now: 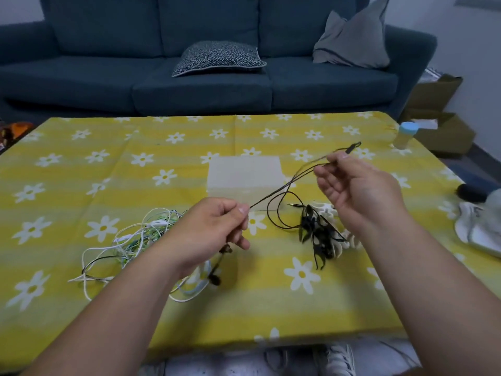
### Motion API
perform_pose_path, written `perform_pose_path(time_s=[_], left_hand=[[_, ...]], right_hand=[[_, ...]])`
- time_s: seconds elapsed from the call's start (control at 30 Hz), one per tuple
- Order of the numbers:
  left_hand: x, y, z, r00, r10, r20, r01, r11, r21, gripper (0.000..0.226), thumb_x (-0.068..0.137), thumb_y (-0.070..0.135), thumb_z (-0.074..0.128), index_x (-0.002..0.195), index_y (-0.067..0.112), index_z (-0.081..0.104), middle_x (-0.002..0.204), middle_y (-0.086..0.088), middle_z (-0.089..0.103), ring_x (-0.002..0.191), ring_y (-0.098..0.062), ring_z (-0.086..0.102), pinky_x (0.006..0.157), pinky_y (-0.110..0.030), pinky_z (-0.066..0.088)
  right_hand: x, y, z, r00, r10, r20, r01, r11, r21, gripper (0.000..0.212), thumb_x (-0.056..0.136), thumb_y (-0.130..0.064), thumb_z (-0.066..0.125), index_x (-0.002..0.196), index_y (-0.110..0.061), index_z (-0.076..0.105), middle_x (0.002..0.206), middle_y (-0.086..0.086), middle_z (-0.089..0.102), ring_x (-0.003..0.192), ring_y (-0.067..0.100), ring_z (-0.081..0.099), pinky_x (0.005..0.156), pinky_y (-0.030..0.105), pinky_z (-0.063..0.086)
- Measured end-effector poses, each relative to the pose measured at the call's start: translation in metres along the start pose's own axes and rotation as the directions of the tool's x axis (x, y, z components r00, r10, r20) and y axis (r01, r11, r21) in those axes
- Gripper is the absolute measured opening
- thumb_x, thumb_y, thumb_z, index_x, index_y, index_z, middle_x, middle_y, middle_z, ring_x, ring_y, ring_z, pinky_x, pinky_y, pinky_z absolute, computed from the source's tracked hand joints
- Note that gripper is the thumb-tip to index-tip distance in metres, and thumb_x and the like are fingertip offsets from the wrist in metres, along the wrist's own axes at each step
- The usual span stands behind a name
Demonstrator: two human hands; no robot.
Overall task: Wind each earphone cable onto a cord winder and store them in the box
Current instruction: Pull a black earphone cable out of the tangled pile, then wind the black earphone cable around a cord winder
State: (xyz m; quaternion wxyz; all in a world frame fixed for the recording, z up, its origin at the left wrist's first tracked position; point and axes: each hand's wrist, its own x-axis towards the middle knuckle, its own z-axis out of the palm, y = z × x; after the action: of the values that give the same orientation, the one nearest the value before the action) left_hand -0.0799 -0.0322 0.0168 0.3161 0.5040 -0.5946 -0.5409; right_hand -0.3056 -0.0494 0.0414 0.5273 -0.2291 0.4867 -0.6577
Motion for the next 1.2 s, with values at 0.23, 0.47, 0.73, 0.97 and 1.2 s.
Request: perform_pose_path(time_s=[0.23,0.47,0.73,0.97,1.2], left_hand=[[0.002,0.011,0.016,0.993,0.100,-0.062,-0.106,0.990,-0.094,0.033,0.103,0.019,0.046,0.075,0.010,0.062,0.051,0.007,0.028,0.046,-0.014,0.023,0.047,-0.025,0.028],[0.005,0.010,0.036,0.995,0.094,-0.025,-0.095,0.995,-0.034,0.034,0.101,0.020,0.049,0.071,0.016,0.065,0.048,0.014,0.033,0.045,-0.008,0.023,0.051,-0.028,0.013],[0.011,-0.004,0.036,1.000,-0.001,0.012,-0.003,0.939,0.344,0.028,0.099,0.023,0.055,0.076,0.009,0.065,0.052,0.009,0.055,0.056,-0.013,0.059,0.052,-0.023,0.037],[0.019,-0.011,0.051,0.998,-0.050,-0.032,0.057,0.947,0.315,0.026,0.099,0.018,0.054,0.078,0.007,0.064,0.055,0.006,0.053,0.050,-0.019,0.055,0.053,-0.030,0.048],[0.024,-0.016,0.064,0.969,-0.196,0.151,0.115,0.897,0.426,0.018,0.097,0.022,0.056,0.087,0.012,0.066,0.069,-0.010,0.054,0.059,-0.021,0.052,0.053,-0.028,0.049]], right_hand=[[-0.003,0.020,-0.011,0.996,0.045,0.077,0.039,0.553,-0.832,0.015,0.083,-0.011,0.062,0.073,-0.001,0.069,0.068,0.014,0.069,0.053,0.018,0.064,0.056,0.032,0.046],[-0.024,0.020,-0.009,0.682,0.302,0.666,0.336,0.680,-0.652,0.036,0.072,-0.004,0.066,0.103,-0.022,0.068,0.097,0.006,0.069,0.093,0.016,0.067,0.078,0.034,0.050],[0.000,0.010,-0.039,0.987,0.070,0.147,0.068,0.644,-0.762,0.012,0.087,-0.021,0.072,0.078,-0.013,0.071,0.061,0.000,0.049,0.049,0.015,0.040,0.053,0.029,0.039],[0.012,0.021,-0.083,0.979,0.189,0.078,0.080,-0.003,-0.997,0.016,0.088,-0.014,0.061,0.072,-0.012,0.057,0.070,0.006,0.052,0.063,0.023,0.047,0.056,0.025,0.040],[0.013,0.053,-0.089,0.996,0.094,-0.014,0.004,-0.185,-0.983,0.035,0.093,-0.033,0.060,0.071,-0.013,0.043,0.069,-0.001,0.044,0.080,0.025,0.050,0.067,0.028,0.038]])
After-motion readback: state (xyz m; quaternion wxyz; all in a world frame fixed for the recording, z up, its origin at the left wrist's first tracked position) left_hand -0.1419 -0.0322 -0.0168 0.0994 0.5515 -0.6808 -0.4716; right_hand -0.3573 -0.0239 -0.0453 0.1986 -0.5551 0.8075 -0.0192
